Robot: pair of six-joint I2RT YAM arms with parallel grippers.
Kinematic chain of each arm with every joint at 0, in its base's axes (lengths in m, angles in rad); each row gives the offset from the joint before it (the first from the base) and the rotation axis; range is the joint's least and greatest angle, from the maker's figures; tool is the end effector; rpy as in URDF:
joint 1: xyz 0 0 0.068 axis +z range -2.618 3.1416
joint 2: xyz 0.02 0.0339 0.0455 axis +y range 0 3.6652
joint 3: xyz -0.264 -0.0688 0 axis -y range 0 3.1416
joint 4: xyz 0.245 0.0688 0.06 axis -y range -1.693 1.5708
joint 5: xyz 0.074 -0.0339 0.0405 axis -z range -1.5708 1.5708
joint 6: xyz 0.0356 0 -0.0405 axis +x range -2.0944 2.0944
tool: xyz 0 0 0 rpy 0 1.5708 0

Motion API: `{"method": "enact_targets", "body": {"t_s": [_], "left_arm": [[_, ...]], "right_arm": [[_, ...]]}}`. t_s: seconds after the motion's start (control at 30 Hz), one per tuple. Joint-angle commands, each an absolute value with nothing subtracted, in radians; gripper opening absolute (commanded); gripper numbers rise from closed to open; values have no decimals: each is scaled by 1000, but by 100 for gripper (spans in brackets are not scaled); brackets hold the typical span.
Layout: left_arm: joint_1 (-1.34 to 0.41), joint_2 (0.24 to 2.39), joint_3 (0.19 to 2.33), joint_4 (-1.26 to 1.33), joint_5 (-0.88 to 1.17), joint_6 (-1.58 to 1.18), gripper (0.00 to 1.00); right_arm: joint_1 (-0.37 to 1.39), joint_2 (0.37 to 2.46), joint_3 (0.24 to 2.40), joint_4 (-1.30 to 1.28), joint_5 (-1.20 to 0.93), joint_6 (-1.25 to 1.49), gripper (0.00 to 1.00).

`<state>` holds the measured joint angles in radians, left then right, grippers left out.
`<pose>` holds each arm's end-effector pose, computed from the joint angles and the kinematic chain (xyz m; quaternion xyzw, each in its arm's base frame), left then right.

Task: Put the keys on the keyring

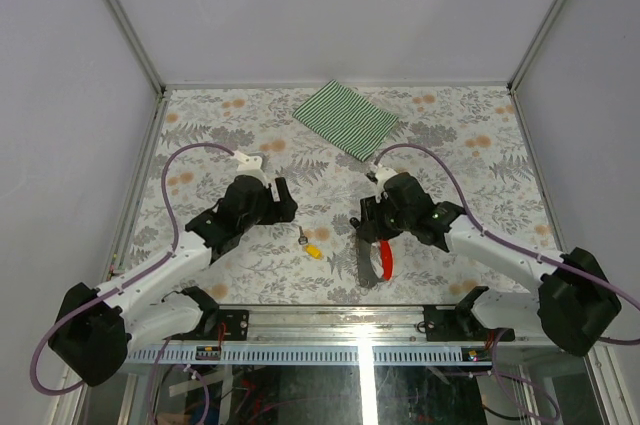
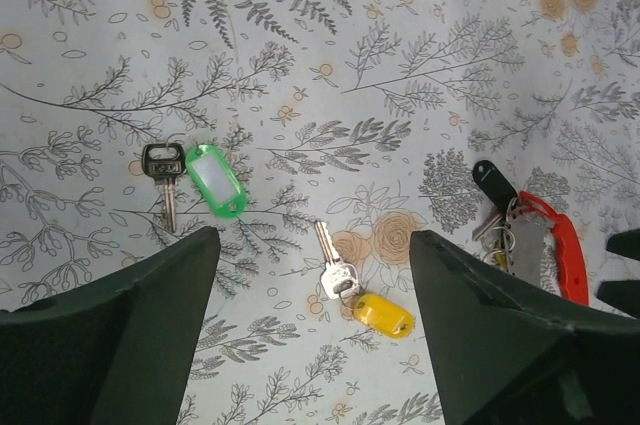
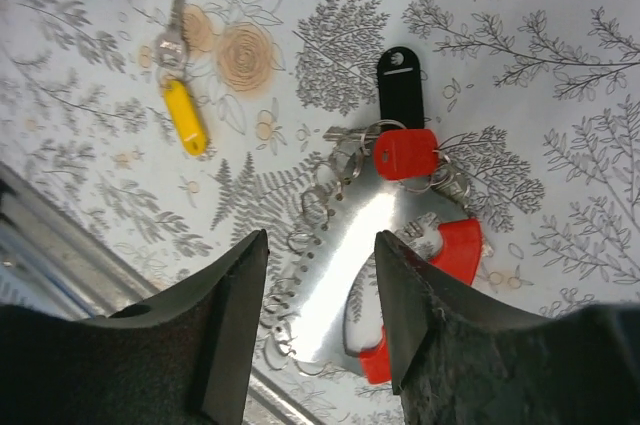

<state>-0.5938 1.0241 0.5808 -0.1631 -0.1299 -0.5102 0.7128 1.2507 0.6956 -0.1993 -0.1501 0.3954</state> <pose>0.1846 -0.1191 0.2258 0.0069 0.8846 -0.1937 0.4242 0.1904 0.1717 0.2112 -0.1740 0.8990 0.2668 0.3004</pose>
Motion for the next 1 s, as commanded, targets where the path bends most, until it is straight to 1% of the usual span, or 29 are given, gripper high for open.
{"method": "enact_targets", "body": {"t_s": [0.0, 0.1, 0.2, 0.4, 0.53, 0.77, 0.9, 0.97], "left_arm": [[-583, 1032, 602, -173, -188, -536, 80], [-581, 1026, 598, -177, -193, -551, 87], [-579, 1023, 595, -184, -198, -560, 89], [-577, 1022, 599, -204, -216, -572, 91], [-575, 1023, 600, -215, -219, -568, 92], [-573, 1034, 601, -212, -218, -565, 93], [-569, 1042, 609, -220, -209, -563, 93], [-569, 1047, 612, -227, -203, -561, 93]], "right_arm": [[721, 1164, 656, -130, -239, 554, 55], [751, 1158, 630, -93, -245, 624, 57], [788, 1202, 652, -129, -213, 631, 58], [831, 1252, 639, -194, -66, 655, 58], [831, 1255, 613, -228, 23, 659, 61], [831, 1285, 552, -136, -46, 689, 66], [831, 1306, 546, -130, -36, 689, 67], [831, 1320, 555, -157, 2, 680, 68]]}}
